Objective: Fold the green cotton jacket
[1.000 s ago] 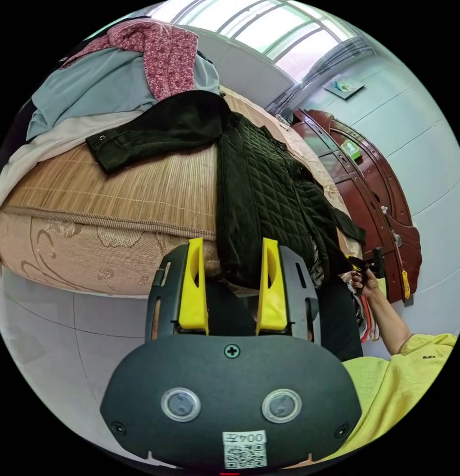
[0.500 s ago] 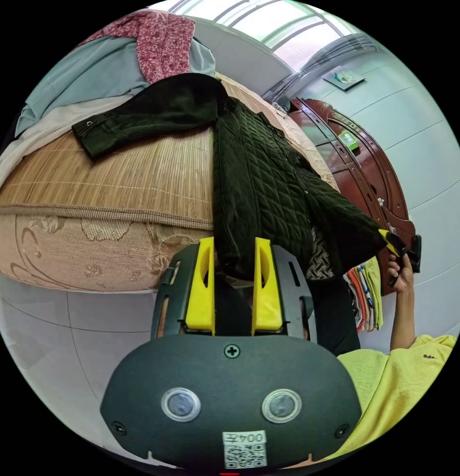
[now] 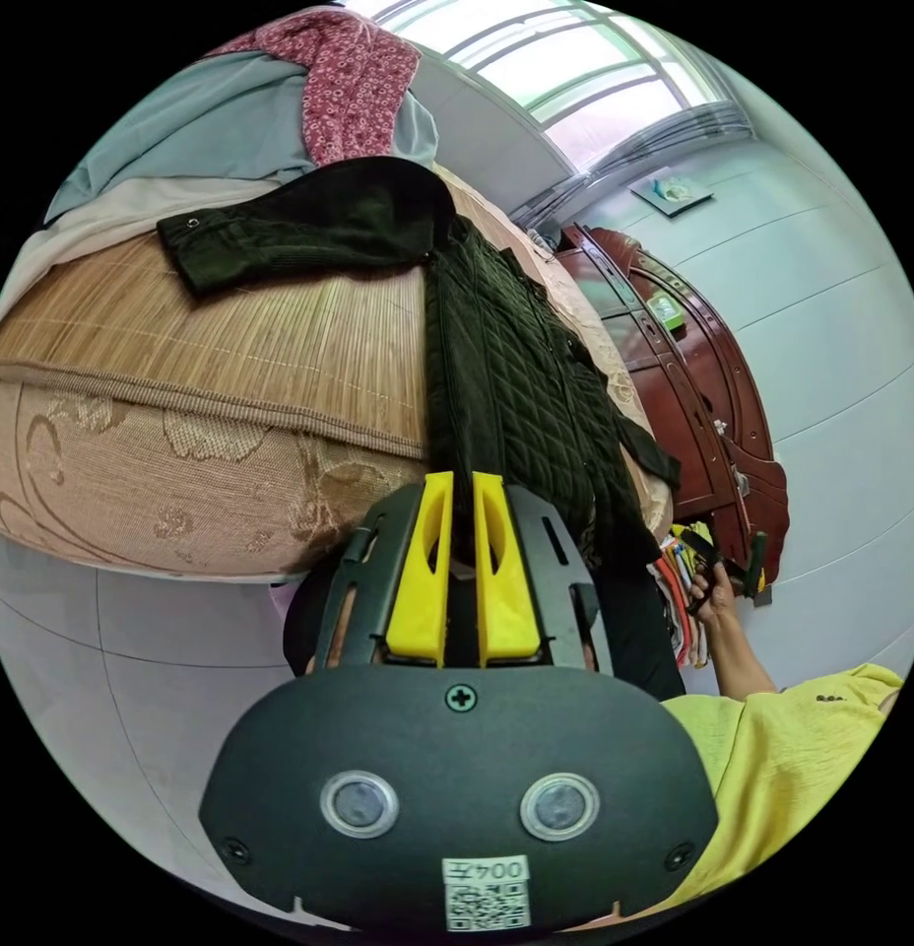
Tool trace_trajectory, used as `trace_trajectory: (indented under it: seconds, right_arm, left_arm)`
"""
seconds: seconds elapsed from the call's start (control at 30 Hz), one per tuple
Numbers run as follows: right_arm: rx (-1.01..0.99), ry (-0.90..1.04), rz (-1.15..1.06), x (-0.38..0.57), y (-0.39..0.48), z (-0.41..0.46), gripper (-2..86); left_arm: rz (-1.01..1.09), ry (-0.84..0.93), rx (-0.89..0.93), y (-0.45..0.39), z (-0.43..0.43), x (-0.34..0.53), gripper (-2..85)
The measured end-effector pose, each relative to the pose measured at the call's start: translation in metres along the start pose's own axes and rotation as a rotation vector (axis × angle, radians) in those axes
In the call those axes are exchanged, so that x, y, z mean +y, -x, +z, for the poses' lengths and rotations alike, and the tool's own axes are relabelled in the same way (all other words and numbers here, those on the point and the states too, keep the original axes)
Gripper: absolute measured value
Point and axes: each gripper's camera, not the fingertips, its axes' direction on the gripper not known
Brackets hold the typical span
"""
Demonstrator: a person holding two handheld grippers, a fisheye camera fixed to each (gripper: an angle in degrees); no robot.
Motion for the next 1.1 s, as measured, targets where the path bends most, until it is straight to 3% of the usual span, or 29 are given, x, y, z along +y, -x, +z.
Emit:
trace_trajectory:
  seconds: [0.17,0.3,0.43,0.6,0.7,0.77,0.83,0.93,1.1]
  right_arm:
    - [-0.069,0.009,-0.382,0.014,0.123,0.008,5.5]
    - [0.076,0.099,-0.645,0.026,0.204,0.059,10.4]
    - [0.215,0.188,-0.662,0.013,0.229,0.101,12.8]
    - [0.312,0.244,-0.674,-0.004,0.228,0.114,5.5]
    - [0.142,0.288,-0.564,-0.03,0.204,0.092,4.0]
    - [-0.094,0.356,-0.434,-0.052,0.182,0.074,3.9]
    - [-0.477,0.402,-0.228,-0.072,0.15,0.059,4.0]
    - [-0.756,0.374,-0.11,-0.075,0.129,0.06,4.5]
    - [-0.7,0.474,-0.133,-0.039,0.146,0.095,8.6]
  left_arm:
    - [0.009,0.016,-0.005,0.001,-0.005,-0.006,1.9]
    - [0.003,0.019,-0.008,0.005,-0.012,-0.008,1.7]
    - [-0.007,0.013,0.0,0.011,-0.02,-0.011,1.8]
    - [-0.015,0.014,0.012,0.017,-0.026,-0.013,2.1]
    - [-0.023,0.01,0.025,0.022,-0.031,-0.014,2.1]
    - [-0.032,0.007,0.035,0.026,-0.033,-0.015,2.1]
    - [-0.038,0.009,0.045,0.028,-0.035,-0.016,2.1]
    - [-0.038,0.017,0.049,0.03,-0.036,-0.019,2.0]
    - [-0.034,0.023,0.039,0.03,-0.04,-0.022,2.1]
